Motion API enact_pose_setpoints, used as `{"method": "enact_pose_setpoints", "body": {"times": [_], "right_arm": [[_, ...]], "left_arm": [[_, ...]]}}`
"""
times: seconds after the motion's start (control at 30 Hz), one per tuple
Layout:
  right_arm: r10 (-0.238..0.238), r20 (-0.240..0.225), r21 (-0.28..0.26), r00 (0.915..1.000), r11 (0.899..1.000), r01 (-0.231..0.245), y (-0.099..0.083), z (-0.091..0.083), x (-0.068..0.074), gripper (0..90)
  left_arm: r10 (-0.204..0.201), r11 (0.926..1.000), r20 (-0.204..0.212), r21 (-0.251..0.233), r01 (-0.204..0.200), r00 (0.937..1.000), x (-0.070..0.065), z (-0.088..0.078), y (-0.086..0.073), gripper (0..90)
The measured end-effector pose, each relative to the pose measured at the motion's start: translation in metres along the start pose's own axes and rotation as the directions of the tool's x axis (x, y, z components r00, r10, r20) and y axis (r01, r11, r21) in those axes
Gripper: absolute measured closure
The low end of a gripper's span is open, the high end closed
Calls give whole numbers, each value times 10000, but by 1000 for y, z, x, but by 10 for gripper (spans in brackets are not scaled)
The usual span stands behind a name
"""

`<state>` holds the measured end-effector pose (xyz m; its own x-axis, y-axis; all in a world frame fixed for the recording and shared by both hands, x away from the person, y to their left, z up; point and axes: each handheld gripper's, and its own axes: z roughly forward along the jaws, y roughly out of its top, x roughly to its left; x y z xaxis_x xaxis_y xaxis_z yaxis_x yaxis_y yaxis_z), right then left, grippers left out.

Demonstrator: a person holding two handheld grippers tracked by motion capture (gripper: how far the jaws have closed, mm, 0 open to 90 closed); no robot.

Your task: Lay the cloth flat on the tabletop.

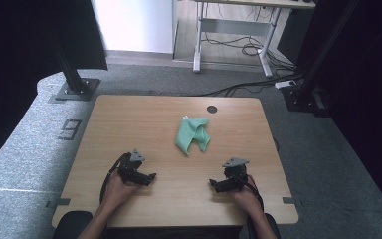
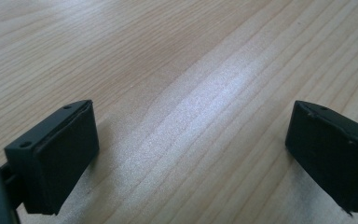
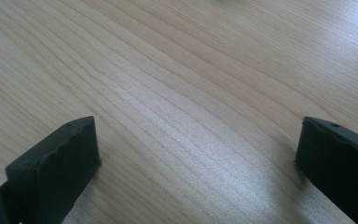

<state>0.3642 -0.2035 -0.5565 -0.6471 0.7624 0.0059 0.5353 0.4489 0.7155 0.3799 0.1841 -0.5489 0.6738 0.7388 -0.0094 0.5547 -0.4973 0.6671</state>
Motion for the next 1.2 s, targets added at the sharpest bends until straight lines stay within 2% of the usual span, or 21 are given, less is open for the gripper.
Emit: {"method": "enact_pose_setpoints", "body": {"times": [1.07, 1.2], "right_arm": [[-13, -20, 2, 10000, 10000, 13, 0, 0, 0, 0], [-16, -20, 2, 10000, 10000, 16, 0, 0, 0, 0]], "left_arm": [[-167, 9998, -158, 72, 168, 9997, -2, 0, 3, 40], [-219, 9997, 13, 141, 219, 9998, -3, 0, 6, 76]]}}
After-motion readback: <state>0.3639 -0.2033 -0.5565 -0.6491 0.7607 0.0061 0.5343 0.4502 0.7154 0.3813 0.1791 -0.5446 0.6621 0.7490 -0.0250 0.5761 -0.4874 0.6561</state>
